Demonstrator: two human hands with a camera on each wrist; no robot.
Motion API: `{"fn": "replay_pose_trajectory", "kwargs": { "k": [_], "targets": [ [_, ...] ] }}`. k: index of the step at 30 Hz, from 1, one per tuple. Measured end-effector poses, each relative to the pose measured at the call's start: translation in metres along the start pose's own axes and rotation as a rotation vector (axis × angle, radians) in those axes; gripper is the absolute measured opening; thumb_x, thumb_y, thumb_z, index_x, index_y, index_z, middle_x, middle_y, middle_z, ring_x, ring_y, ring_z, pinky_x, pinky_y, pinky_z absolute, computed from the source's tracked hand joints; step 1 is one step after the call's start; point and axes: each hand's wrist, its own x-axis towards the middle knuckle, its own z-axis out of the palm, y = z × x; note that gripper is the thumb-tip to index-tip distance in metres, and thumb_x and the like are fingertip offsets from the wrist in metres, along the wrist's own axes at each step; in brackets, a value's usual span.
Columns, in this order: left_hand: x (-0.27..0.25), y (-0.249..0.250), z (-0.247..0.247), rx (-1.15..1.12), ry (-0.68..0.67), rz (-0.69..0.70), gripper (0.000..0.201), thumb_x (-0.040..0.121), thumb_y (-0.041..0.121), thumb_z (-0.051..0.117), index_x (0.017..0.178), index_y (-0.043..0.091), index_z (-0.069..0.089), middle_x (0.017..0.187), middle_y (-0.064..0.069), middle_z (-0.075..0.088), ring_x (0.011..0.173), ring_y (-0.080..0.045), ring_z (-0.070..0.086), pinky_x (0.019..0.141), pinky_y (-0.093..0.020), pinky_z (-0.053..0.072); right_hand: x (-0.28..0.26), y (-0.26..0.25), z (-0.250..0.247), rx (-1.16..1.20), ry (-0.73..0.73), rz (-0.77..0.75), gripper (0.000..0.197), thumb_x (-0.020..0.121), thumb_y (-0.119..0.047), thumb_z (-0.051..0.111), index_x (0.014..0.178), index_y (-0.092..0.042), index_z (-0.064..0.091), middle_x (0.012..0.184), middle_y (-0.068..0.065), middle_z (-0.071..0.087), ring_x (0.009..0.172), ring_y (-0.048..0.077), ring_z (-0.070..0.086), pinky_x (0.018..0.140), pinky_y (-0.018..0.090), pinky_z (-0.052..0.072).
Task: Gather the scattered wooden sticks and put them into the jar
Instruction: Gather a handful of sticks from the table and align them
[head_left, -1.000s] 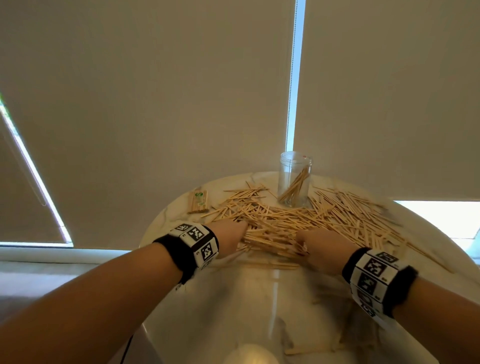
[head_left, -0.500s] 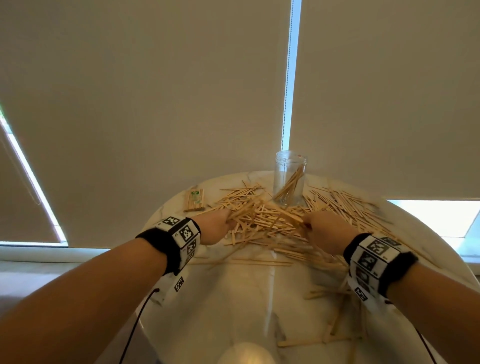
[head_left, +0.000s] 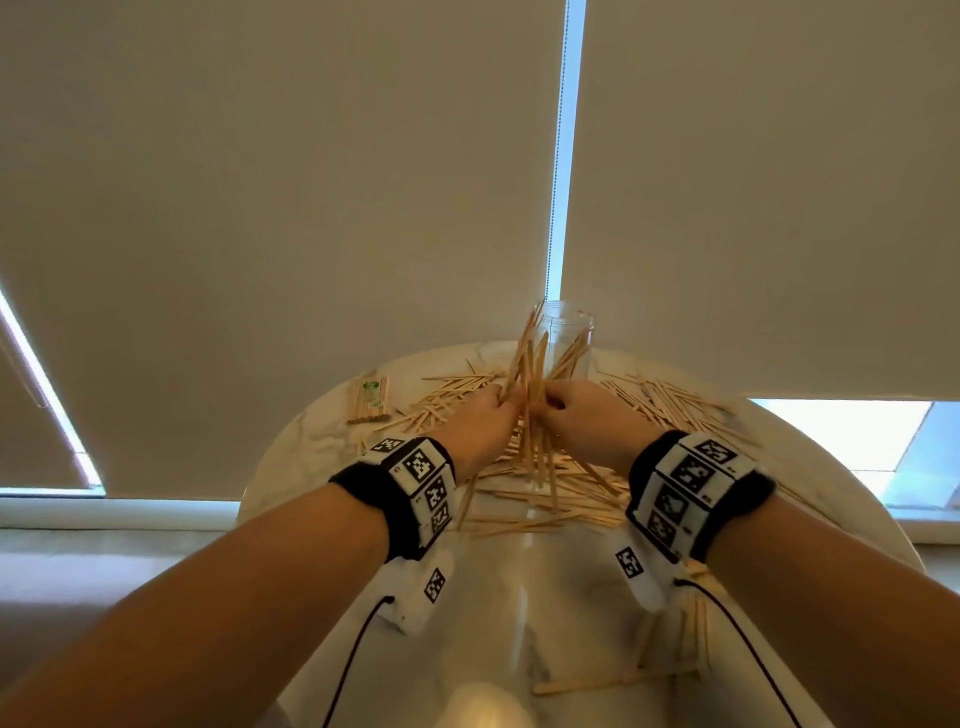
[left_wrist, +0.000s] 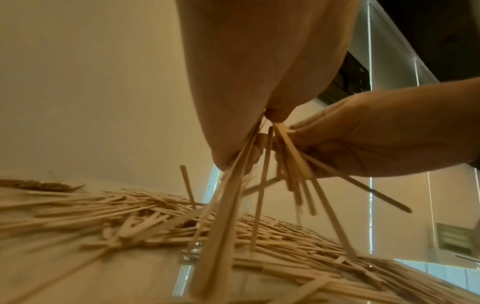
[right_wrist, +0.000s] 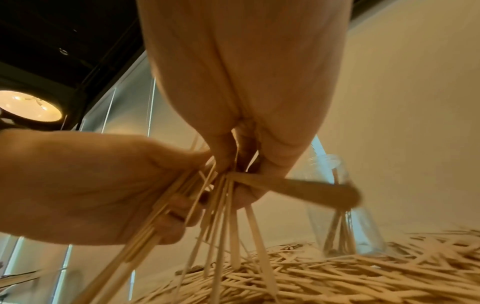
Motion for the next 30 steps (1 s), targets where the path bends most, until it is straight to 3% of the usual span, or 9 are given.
{"fn": "replay_pose_trajectory", "kwargs": {
  "k": [4,6,11,16,19,21,24,28,30],
  "targets": [
    [0.005,-0.002,0.008,-0.158,-0.022,-0.016,0.059,0.096,0.067,0.038,0.117,0.016,0.058,0.095,-0.006,0.069,0.076,-0.017,0.066,0.067,-0.034,0.058,0.003,-0.005,0.007,0.082,0.063,-0.013,0.022,0.096,-0.015,0.056,0.085,-0.014,0.074,0.075,0.002,0.071,0.067,0.014,0.064,0.062,0.024,0.051],
    [0.007,-0.006,0.008,-0.167,-0.016,0.024,0.053,0.097,0.064,0.041,0.115,0.017,0.060,0.098,-0.005,0.071,0.082,-0.020,0.069,0.074,-0.038,0.060,0.003,-0.003,0.006,0.079,0.070,-0.022,0.019,0.095,-0.015,0.061,0.082,-0.016,0.076,0.070,-0.002,0.069,0.063,0.010,0.060,0.060,0.020,0.044],
    [0.013,-0.011,0.008,-0.219,0.115,0.048,0.034,0.104,0.046,0.042,0.109,0.021,0.064,0.100,-0.005,0.073,0.089,-0.024,0.070,0.084,-0.046,0.058,0.000,-0.004,0.008,0.058,0.050,-0.096,0.016,0.090,-0.021,0.072,0.105,-0.019,0.074,0.094,-0.006,0.073,0.089,0.010,0.067,0.069,0.016,0.046],
    [0.017,-0.006,0.011,-0.332,0.153,0.038,0.027,0.105,0.041,0.041,0.105,0.022,0.060,0.087,-0.007,0.068,0.073,-0.022,0.063,0.073,-0.043,0.056,-0.001,-0.006,0.010,0.218,0.283,-0.065,0.021,0.089,-0.038,0.071,0.098,-0.024,0.058,0.087,-0.003,0.072,0.079,0.013,0.071,0.075,0.036,0.060],
    [0.016,0.002,0.013,-0.434,0.076,0.017,0.021,0.107,0.034,0.039,0.106,0.022,0.056,0.076,-0.002,0.064,0.068,-0.019,0.063,0.064,-0.036,0.053,-0.003,-0.015,0.001,0.241,0.356,-0.046,0.031,0.095,-0.042,0.063,0.117,-0.022,0.055,0.104,0.000,0.068,0.085,0.014,0.071,0.079,0.036,0.061],
    [0.012,0.006,0.014,-0.519,0.040,-0.002,0.019,0.107,0.033,0.041,0.105,0.019,0.053,0.069,0.000,0.059,0.061,-0.018,0.061,0.063,-0.036,0.055,0.001,-0.021,-0.011,0.151,0.445,-0.056,0.043,0.099,-0.040,0.057,0.135,-0.020,0.048,0.124,0.005,0.060,0.105,0.016,0.063,0.089,0.032,0.053],
    [0.005,0.004,0.018,-0.488,-0.008,0.063,0.013,0.105,0.031,0.046,0.107,0.019,0.052,0.067,0.005,0.048,0.055,-0.010,0.046,0.060,-0.034,0.049,0.009,-0.032,-0.028,0.258,0.415,-0.055,0.060,0.102,-0.042,0.052,0.153,-0.021,0.028,0.140,0.007,0.053,0.123,0.024,0.056,0.104,0.040,0.047],
    [-0.005,0.004,0.024,-0.457,-0.015,0.097,0.028,0.099,0.049,0.052,0.103,0.021,0.053,0.064,0.008,0.045,0.051,-0.008,0.040,0.051,-0.026,0.040,0.016,-0.043,-0.040,0.312,0.267,-0.110,0.044,0.104,-0.037,0.047,0.144,-0.020,0.043,0.108,0.000,0.065,0.097,0.020,0.069,0.095,0.047,0.055],
    [-0.008,0.006,0.023,-0.450,-0.011,0.099,0.034,0.097,0.054,0.052,0.098,0.020,0.053,0.065,0.006,0.045,0.050,-0.008,0.039,0.050,-0.025,0.039,0.020,-0.047,-0.046,0.327,0.286,-0.095,0.053,0.101,-0.047,0.050,0.146,-0.021,0.038,0.116,0.002,0.062,0.103,0.020,0.067,0.097,0.046,0.054]
  ]
}}
